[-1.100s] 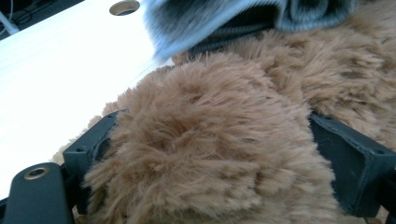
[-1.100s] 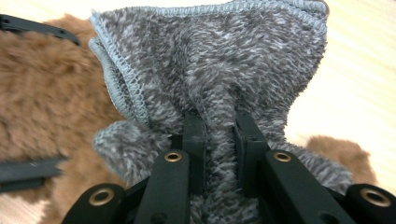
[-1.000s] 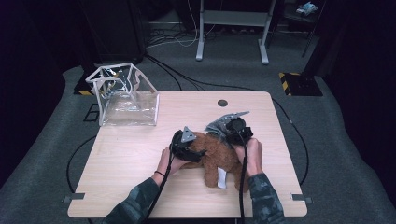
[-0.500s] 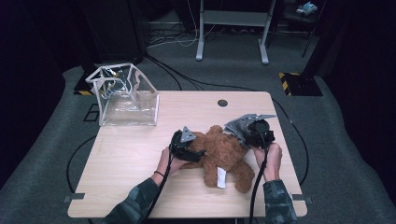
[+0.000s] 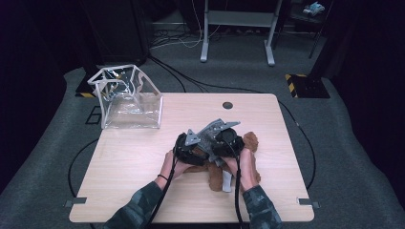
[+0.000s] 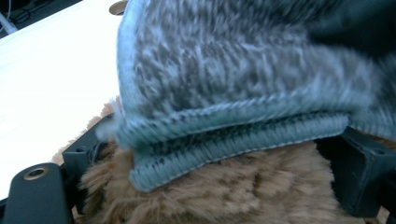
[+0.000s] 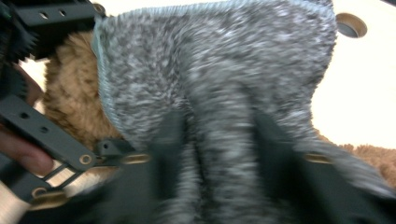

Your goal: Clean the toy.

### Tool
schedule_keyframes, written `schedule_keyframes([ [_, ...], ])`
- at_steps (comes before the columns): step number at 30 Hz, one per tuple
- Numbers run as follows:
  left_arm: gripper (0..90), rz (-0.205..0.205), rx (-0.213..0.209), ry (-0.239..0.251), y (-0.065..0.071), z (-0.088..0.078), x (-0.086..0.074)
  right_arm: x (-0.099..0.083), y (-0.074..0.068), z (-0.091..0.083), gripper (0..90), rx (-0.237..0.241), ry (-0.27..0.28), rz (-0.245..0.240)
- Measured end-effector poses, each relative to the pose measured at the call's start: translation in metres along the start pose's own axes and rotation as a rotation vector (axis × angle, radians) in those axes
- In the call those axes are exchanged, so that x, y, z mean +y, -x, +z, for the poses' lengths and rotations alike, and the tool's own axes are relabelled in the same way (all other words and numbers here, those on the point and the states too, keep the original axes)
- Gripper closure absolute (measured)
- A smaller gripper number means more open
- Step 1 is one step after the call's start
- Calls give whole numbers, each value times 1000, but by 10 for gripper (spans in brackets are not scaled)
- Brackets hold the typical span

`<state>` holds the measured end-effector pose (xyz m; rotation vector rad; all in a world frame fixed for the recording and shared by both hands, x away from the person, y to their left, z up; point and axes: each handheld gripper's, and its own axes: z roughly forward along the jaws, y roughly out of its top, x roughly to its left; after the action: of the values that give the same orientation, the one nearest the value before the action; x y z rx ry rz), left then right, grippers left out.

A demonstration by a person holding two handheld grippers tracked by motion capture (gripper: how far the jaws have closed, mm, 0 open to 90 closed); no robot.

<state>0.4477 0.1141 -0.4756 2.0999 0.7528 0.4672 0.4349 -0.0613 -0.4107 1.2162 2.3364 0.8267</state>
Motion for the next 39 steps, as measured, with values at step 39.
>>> schedule_keyframes([
  [39, 119, -5, 9, -7, 2, 0, 4, -17, 26, -41, 711, -26, 104, 37],
])
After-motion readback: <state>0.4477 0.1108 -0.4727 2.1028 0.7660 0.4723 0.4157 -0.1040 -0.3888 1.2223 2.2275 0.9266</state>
